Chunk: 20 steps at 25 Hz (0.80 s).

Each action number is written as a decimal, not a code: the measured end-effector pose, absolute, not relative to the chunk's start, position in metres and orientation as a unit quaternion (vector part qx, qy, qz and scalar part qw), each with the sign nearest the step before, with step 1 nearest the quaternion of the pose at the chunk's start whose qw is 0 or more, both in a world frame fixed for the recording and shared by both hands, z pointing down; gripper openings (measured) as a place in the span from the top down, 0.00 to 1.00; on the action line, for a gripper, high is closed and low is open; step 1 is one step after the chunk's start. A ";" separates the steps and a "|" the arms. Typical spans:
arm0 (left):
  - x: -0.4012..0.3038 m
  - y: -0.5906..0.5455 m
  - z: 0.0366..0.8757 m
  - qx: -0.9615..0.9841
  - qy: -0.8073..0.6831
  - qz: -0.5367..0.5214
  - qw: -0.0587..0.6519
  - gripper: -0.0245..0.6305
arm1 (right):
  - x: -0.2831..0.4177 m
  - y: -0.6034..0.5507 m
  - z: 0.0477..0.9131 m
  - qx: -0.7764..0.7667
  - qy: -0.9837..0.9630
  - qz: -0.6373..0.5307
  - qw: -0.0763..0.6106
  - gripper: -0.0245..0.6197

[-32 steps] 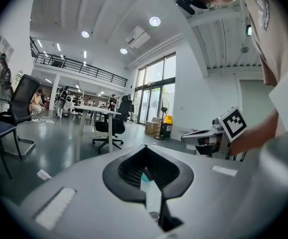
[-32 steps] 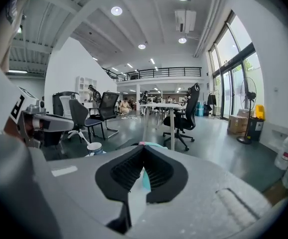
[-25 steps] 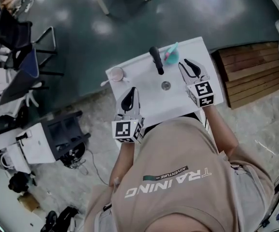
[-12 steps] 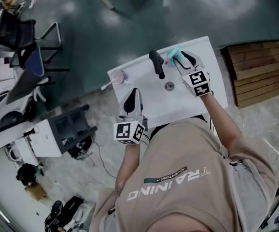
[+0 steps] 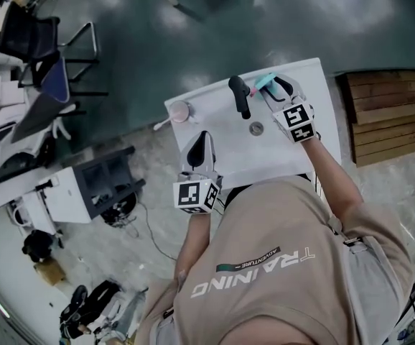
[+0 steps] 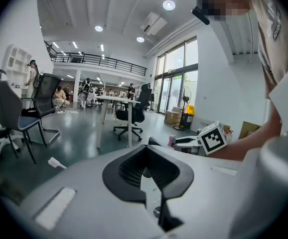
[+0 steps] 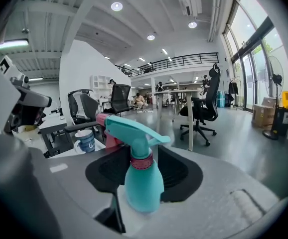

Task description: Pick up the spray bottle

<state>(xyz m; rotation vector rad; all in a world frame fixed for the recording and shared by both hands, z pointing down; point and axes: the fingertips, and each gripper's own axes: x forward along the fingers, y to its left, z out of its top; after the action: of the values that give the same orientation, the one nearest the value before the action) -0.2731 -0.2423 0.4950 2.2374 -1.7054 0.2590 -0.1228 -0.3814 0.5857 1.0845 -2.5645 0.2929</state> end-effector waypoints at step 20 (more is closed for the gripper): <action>-0.281 -0.227 0.490 0.788 -0.593 0.078 0.144 0.94 | -0.121 -0.367 0.557 0.383 -0.908 0.064 0.158 0.76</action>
<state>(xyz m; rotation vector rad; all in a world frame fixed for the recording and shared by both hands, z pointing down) -0.2810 -0.2268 0.4901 2.2726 -1.7102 0.2253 -0.1209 -0.3669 0.5575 1.0945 -2.5970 0.1837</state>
